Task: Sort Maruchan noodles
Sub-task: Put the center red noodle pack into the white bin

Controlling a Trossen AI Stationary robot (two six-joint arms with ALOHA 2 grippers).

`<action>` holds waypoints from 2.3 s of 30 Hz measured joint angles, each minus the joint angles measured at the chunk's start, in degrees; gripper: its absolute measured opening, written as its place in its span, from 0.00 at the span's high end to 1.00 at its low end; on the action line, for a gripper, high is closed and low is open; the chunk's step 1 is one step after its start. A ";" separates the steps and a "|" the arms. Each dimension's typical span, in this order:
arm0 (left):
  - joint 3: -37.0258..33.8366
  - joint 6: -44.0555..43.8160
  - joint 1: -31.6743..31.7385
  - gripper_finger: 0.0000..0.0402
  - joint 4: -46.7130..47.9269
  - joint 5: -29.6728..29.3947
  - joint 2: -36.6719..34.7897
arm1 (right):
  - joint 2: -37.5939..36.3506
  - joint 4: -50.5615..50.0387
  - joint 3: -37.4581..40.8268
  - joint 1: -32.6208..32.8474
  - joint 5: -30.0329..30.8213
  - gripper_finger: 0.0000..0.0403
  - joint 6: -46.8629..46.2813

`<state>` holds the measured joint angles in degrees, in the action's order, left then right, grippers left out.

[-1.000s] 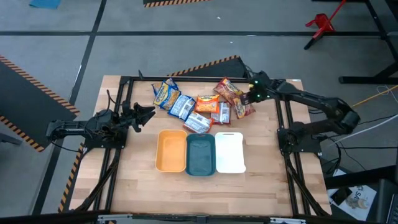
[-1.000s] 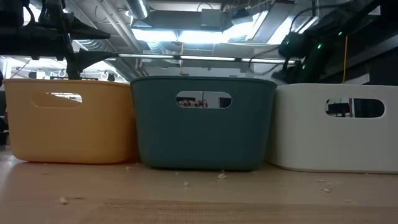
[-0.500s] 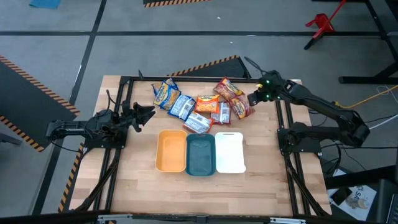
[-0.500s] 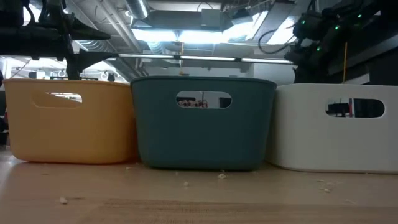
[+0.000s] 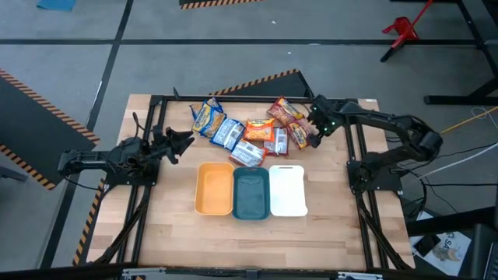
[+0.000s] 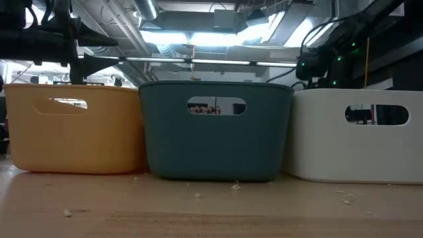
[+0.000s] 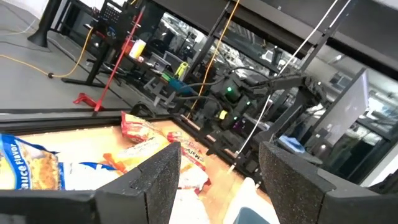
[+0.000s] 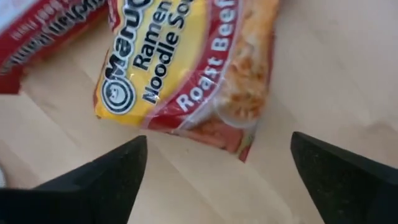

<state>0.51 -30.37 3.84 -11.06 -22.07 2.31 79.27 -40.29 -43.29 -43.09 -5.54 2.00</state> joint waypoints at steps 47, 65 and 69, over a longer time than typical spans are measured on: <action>0.00 0.46 0.00 0.47 2.59 0.30 -0.02 | -3.01 0.04 0.17 1.29 -4.13 0.99 -12.25; 0.00 -0.77 -0.01 0.47 2.58 0.29 -0.02 | -28.79 -1.83 0.00 32.39 -6.94 1.00 -55.46; 0.00 -0.77 -0.02 0.47 2.61 0.29 -0.02 | -30.36 -1.14 0.00 44.51 -1.27 1.00 -67.42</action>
<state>0.51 -31.14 3.81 -8.45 -21.78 2.28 48.91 -41.42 -43.29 1.42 -6.81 -65.43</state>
